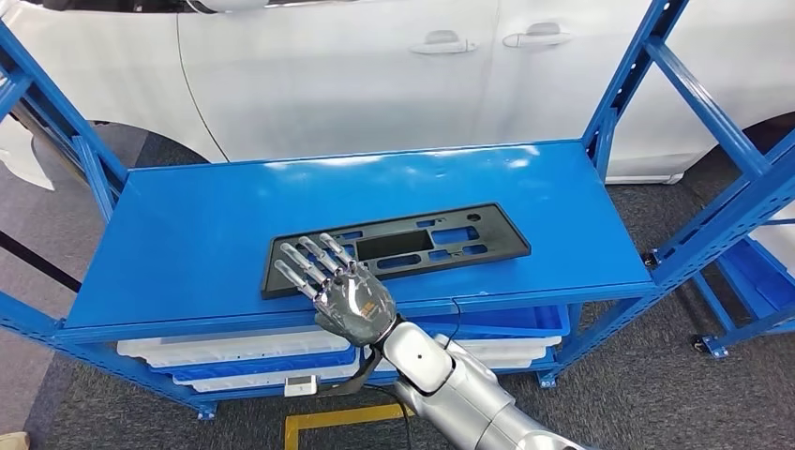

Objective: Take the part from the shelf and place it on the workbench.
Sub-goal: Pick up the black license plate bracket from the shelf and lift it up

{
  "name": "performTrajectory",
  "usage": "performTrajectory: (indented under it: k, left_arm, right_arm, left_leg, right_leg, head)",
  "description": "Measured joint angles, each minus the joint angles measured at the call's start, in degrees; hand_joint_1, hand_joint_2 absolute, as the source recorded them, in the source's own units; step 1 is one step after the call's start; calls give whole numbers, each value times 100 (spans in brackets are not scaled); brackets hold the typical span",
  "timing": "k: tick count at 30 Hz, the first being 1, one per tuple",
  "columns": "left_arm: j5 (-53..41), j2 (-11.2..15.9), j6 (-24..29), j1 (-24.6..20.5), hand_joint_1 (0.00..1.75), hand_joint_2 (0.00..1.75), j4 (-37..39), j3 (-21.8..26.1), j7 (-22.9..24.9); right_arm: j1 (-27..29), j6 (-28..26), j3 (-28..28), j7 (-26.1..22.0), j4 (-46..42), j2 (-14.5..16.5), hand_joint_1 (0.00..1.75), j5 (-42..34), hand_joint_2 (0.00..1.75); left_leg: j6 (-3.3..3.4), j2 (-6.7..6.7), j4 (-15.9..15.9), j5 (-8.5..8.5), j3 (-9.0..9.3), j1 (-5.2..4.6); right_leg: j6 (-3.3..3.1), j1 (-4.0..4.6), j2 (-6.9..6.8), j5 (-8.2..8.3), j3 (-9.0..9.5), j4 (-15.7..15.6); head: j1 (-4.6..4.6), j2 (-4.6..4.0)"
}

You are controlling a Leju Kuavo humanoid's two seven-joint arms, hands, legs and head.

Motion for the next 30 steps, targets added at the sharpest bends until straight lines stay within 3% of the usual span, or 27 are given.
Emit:
performTrajectory:
  k: [3,4,7,8,9,10,12,14,18,20,21,23,25,26,27,28,30]
  left_arm:
    - [-33,4,-14,6,0,0,0,0,2]
    - [-42,4,-18,3,0,0,0,0,2]
    - [-59,11,-27,-2,0,0,-1,0,3]
    - [-74,14,-31,1,0,0,-2,0,5]
    - [-90,16,-37,3,0,0,-2,-1,7]
    - [-108,17,-44,3,0,0,-1,-1,8]
    - [-141,17,-51,-3,0,0,-1,-3,7]
    - [-160,18,-52,-10,0,0,0,-4,7]
    - [-168,28,-47,-13,0,0,-1,-4,6]
    - [-178,42,-47,-11,0,0,-2,-4,-3]
    - [-187,49,-51,-9,0,0,-2,-4,-8]
    - [-208,55,-61,-5,0,0,-2,-4,-18]
    - [-228,64,-66,6,0,0,-2,-4,-25]
    - [-236,72,-67,12,0,0,-2,-4,-27]
    - [-242,79,-67,13,0,0,-2,-4,-28]
    - [-245,87,-68,12,0,0,-2,-4,-31]
    - [-249,101,-75,0,0,0,-2,-5,-35]
  right_arm:
    - [-77,-7,12,38,175,78,0,24,175]
    - [-103,-11,14,46,218,92,0,27,175]
    - [-149,-24,19,88,384,131,0,27,175]
    - [-160,-25,21,113,479,157,0,9,175]
    - [-189,-26,22,146,613,197,0,-26,175]
    - [-248,-25,24,190,779,250,0,-73,175]
    - [-453,-24,22,279,1160,373,0,-158,175]
    - [-682,-24,17,333,1510,479,0,-200,175]
    - [-947,-22,7,425,2051,597,0,-220,175]
    - [-1064,-15,-9,495,2298,645,0,-220,175]
    - [-1119,-9,-18,537,2410,669,0,-213,175]
    - [-1194,14,-32,609,2632,702,0,-192,175]
    - [-1208,40,-39,666,2809,705,0,-171,175]
    - [-1209,49,-42,692,2873,705,0,-164,175]
    - [-1215,52,-45,716,2927,705,0,-156,175]
    - [-1226,53,-49,732,2967,705,0,-152,175]
    - [-1267,56,-59,756,3037,706,0,-144,175]
  left_leg:
    - [90,13,-75,49,32,43]
    - [116,18,-92,61,40,56]
    - [157,21,-93,59,34,46]
    - [159,20,-91,57,33,43]
    - [160,19,-89,55,34,42]
    - [155,18,-83,51,38,42]
    - [133,15,-62,34,45,41]
    - [88,13,-28,9,34,23]
    - [-11,15,-32,0,26,22]
    - [-72,16,97,-104,-19,36]
    - [-101,16,319,-238,-116,46]
    - [-161,16,1062,-587,-465,69]
    - [-200,17,1583,-712,-742,86]
    - [-206,17,1543,-614,-740,92]
    - [-204,17,1268,-417,-623,97]
    - [-195,18,851,-192,-435,102]
    - [-139,14,155,61,-110,85]
  right_leg:
    - [92,-4,-4,-63,-18,64]
    - [111,-8,-8,-164,-83,209]
    - [141,-25,-10,-648,-557,1194]
    - [148,-28,-11,-733,-709,1491]
    - [150,-29,-12,-710,-776,1606]
    - [144,-30,-13,-574,-727,1480]
    - [105,-27,-16,-169,-373,718]
    - [58,-7,-18,36,-91,112]
    - [-26,14,-11,52,-43,-22]
    - [-88,-10,-16,80,-13,-80]
    - [-114,-27,-20,92,1,-105]
    - [-135,-29,-25,92,5,-109]
    - [-134,-25,-24,87,5,-104]
    - [-127,-26,-19,82,10,-102]
    - [-116,-28,-14,73,23,-99]
    - [-98,-28,-9,60,39,-95]
    - [-42,-7,0,36,50,-77]
  head:
    - [1,0]
    - [1,0]
    - [0,0]
    - [0,0]
    - [0,0]
    - [0,0]
    - [0,0]
    - [0,0]
    - [0,0]
    - [0,0]
    - [0,0]
    - [0,0]
    - [0,0]
    - [0,0]
    - [0,0]
    - [0,0]
    - [0,0]
